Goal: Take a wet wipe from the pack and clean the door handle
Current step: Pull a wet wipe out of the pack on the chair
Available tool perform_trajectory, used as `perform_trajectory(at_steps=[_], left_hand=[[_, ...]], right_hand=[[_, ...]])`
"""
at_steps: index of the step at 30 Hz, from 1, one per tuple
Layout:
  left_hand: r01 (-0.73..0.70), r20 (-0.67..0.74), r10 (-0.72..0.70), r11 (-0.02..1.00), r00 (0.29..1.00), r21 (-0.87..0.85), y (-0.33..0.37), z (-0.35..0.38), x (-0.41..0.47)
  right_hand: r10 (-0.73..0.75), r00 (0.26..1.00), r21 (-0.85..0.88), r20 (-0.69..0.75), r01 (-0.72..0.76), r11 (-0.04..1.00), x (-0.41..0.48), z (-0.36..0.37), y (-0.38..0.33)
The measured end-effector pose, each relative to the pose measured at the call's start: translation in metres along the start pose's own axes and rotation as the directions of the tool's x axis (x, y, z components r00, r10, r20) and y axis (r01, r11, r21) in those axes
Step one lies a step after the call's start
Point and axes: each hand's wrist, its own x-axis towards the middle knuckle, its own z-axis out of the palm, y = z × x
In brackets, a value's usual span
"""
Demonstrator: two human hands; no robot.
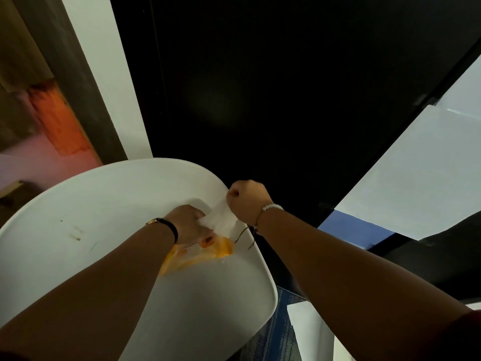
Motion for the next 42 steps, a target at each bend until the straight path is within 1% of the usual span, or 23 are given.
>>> perform_trajectory(at_steps=[4, 8, 10, 11, 12, 14, 15, 16, 19, 22, 27, 29, 31, 34, 36, 38, 40, 42], left_hand=[[-0.013, 0.042, 0.015, 0.999, 0.999, -0.037, 0.008, -0.004, -0.004], [-0.008, -0.046, 0.004, 0.997, 0.999, -0.081, 0.007, -0.007, 0.001], [0.021, -0.069, -0.033, 0.985, 0.997, -0.172, 0.004, -0.012, 0.003], [0.033, -0.071, -0.054, 0.961, 0.996, -0.274, 0.002, -0.014, 0.003], [0.039, -0.062, -0.071, 0.91, 0.996, -0.413, 0.0, -0.017, 0.002], [0.061, 0.0, -0.084, 0.726, 0.996, -0.684, -0.002, -0.019, -0.002], [0.073, 0.029, -0.078, 0.661, 0.997, -0.747, -0.003, -0.019, -0.003], [0.075, 0.038, -0.071, 0.641, 0.997, -0.764, -0.004, -0.019, -0.003], [0.01, -0.011, -0.022, 0.748, 1.0, -0.664, -0.004, -0.019, -0.004], [-0.053, -0.063, 0.021, 0.822, 0.998, -0.567, -0.005, -0.021, -0.004], [-0.042, -0.064, 0.017, 0.914, 0.998, -0.405, -0.007, -0.021, -0.005], [-0.057, -0.132, 0.004, 0.915, 0.991, -0.399, -0.006, -0.021, -0.003], [-0.101, -0.226, -0.003, 0.89, 0.974, -0.445, -0.003, -0.022, -0.003], [-0.215, -0.393, 0.009, 0.848, 0.92, -0.484, 0.001, -0.024, -0.001], [-0.291, -0.465, 0.062, 0.851, 0.883, -0.438, 0.008, -0.025, -0.002], [-0.325, -0.455, 0.129, 0.863, 0.881, -0.386, 0.015, -0.025, -0.001], [-0.292, -0.376, 0.144, 0.881, 0.915, -0.372, 0.018, -0.027, 0.0], [-0.245, -0.305, 0.129, 0.892, 0.943, -0.38, 0.018, -0.03, 0.003]], right_hand=[[-0.008, 0.999, 0.041, 0.039, 0.006, 0.999, -0.003, 0.0, 0.001], [-0.017, 0.999, 0.04, 0.042, 0.016, 0.999, -0.004, 0.003, 0.0], [-0.022, 0.999, 0.052, 0.031, 0.021, 0.998, -0.003, 0.004, 0.001], [-0.022, 0.999, 0.079, 0.025, 0.02, 0.997, -0.003, 0.005, 0.001], [-0.018, 1.0, 0.119, 0.018, 0.016, 0.993, -0.001, 0.005, 0.002], [-0.006, 1.0, 0.218, 0.009, 0.004, 0.976, 0.001, 0.007, 0.001], [0.0, 1.0, 0.264, 0.012, -0.003, 0.965, 0.002, 0.007, 0.001], [0.005, 1.0, 0.302, 0.02, -0.011, 0.953, 0.003, 0.008, -0.001], [0.011, 1.0, 0.369, 0.026, -0.02, 0.929, 0.004, 0.009, -0.006], [0.006, 1.0, 0.36, 0.011, -0.009, 0.933, 0.007, 0.01, -0.008], [0.023, 1.0, 0.388, 0.005, -0.023, 0.922, 0.012, 0.013, -0.007], [0.04, 0.999, 0.417, -0.003, -0.035, 0.908, 0.014, 0.013, -0.006], [0.064, 0.998, 0.447, -0.009, -0.053, 0.893, 0.015, 0.013, -0.006], [0.081, 0.997, 0.471, 0.016, -0.079, 0.879, 0.015, 0.012, -0.009], [0.094, 0.994, 0.494, 0.052, -0.107, 0.863, 0.015, 0.011, -0.008], [0.085, 0.992, 0.5, 0.093, -0.121, 0.858, 0.015, 0.011, -0.008], [0.069, 0.991, 0.496, 0.117, -0.118, 0.86, 0.014, 0.01, -0.01], [0.077, 0.984, 0.516, 0.162, -0.151, 0.843, 0.012, 0.01, -0.011]])
